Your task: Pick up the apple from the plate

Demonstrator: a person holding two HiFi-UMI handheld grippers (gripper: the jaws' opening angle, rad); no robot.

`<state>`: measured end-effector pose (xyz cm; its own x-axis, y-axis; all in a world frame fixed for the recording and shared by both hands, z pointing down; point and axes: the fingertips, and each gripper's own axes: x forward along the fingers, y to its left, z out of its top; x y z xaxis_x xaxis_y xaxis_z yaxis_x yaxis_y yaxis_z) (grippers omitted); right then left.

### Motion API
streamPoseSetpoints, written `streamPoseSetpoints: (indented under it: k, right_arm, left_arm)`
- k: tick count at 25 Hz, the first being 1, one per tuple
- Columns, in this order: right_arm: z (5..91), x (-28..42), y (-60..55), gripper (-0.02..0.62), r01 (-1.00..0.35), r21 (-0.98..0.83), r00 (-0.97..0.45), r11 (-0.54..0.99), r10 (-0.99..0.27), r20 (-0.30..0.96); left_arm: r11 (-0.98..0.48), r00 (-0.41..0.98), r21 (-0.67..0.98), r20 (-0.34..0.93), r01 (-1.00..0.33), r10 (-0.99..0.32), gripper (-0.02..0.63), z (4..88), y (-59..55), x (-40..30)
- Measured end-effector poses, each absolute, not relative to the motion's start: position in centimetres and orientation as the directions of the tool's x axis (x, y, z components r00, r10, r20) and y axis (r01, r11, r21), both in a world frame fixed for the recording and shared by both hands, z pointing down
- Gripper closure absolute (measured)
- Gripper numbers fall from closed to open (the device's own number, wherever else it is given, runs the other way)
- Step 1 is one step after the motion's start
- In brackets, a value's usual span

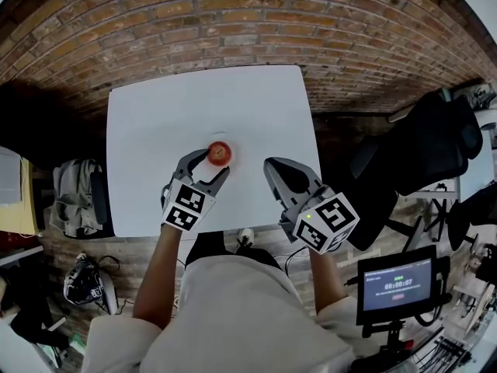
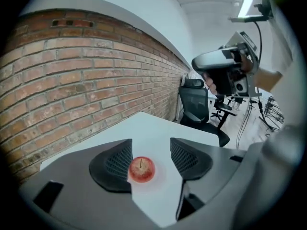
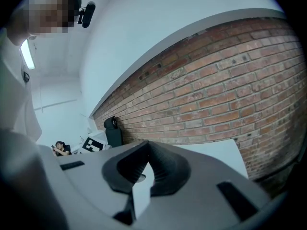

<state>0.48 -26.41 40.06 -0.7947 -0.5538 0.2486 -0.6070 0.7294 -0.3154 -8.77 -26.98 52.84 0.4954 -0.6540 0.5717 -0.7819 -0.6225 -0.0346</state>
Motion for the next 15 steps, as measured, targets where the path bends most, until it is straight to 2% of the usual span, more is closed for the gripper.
streamPoseSetpoints:
  k: [12,15]
  right_arm:
    - [42.8,0.1,-27.6,0.594,-0.639,-0.361,-0.769,0.680,-0.561,0.306]
    - [43.2,0.2,-28.0,0.594,-0.647,-0.363,-0.763,0.671,-0.564,0.317]
  left_arm:
    - [-0.680,0.516,-0.016,0.639,-0.733,-0.571,0.314,57.7,-28.8,-9.1]
    - [-0.688,0.527,-0.005,0.638,-0.726,-0.561,0.282,58.6,-29.3,-8.9]
